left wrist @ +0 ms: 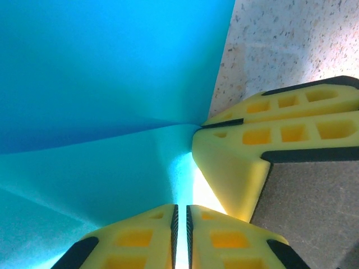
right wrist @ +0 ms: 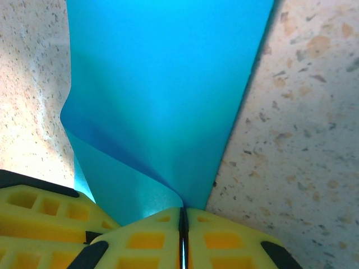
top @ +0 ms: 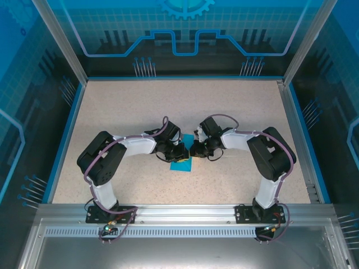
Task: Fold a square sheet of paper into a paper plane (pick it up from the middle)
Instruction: Fold the triangle a second time at the center of the table.
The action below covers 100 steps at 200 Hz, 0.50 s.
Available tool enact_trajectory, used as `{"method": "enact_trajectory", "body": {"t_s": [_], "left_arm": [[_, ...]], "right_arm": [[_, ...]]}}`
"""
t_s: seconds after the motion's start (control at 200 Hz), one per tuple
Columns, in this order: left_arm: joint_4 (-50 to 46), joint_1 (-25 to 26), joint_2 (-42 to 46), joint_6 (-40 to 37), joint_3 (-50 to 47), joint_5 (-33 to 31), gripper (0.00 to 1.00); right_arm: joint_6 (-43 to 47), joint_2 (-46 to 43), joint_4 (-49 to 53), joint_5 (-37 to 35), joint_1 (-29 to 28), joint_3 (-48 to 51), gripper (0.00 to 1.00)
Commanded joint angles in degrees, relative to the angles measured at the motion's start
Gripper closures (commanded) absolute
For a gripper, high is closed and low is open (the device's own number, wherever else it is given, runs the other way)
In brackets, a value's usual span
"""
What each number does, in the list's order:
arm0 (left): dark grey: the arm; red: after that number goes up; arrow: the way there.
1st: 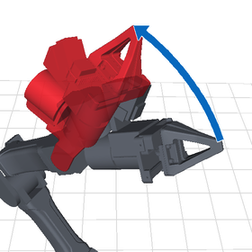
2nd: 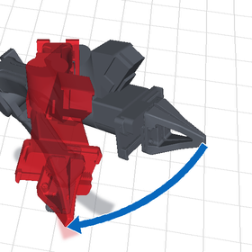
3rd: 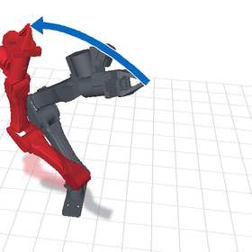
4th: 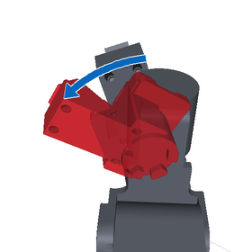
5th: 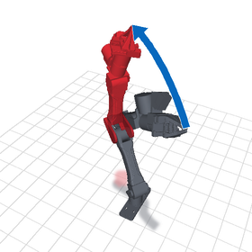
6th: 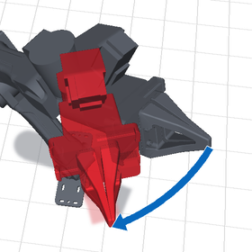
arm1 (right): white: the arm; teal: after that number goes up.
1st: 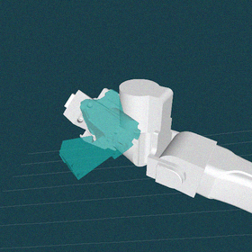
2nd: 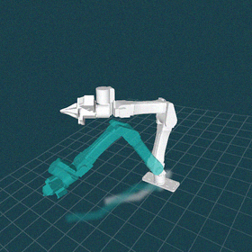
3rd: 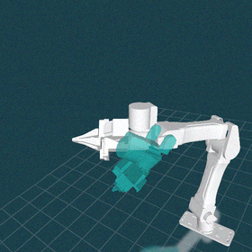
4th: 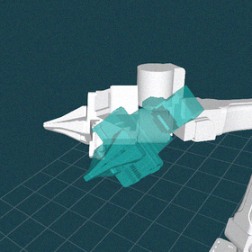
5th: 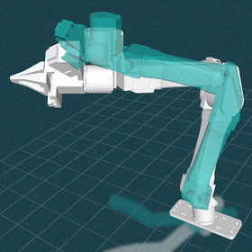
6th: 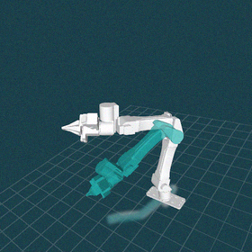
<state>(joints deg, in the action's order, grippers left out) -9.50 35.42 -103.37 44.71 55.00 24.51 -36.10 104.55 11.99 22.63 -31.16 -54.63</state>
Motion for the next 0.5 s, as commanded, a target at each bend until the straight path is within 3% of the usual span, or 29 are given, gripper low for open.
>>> {"method": "enact_trajectory", "body": {"t_s": [0.0,0.495], "left_arm": [[0.1,0.5,-0.8,0.3,-0.2,1.0,0.84],[0.1,0.8,-1.4,0.3,0.0,1.0,0.84]], "right_arm": [[0.8,1.0,1.4,-1.1,-0.7,-1.2,0.9],[0.8,1.2,1.9,-1.8,-0.7,-1.8,0.9]]}}
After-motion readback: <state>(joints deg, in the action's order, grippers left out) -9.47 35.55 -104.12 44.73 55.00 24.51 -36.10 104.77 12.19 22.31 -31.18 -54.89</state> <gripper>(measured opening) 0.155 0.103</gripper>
